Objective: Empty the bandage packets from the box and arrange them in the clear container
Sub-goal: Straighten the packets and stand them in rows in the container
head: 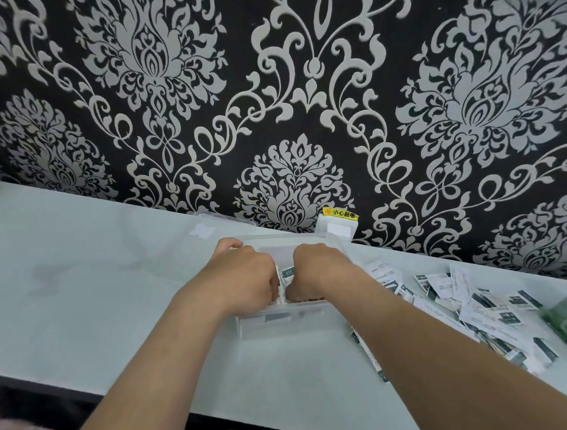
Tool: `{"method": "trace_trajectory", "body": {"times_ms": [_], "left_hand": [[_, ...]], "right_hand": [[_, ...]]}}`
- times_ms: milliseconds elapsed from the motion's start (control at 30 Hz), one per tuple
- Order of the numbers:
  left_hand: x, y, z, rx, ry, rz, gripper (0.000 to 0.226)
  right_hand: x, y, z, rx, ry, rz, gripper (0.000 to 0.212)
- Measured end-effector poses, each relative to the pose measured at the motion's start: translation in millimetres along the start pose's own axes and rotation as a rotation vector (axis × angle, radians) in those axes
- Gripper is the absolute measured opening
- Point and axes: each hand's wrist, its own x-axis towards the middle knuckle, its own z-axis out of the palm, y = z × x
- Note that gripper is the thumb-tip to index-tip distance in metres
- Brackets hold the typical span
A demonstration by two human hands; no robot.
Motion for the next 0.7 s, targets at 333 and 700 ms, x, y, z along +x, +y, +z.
{"method": "trace_trajectory", "body": {"times_ms": [333, 700], "left_hand": [[-2, 1, -1, -0.017, -0.022, -0.002, 0.032], [-21, 43, -28, -0.376, 0.408, 0.180, 0.035]], "right_hand": [[-2, 2, -3, 0.029, -0.004, -0.015, 0.007], [-42, 65, -41, 1.100, 0.056, -0.066, 0.013]]}}
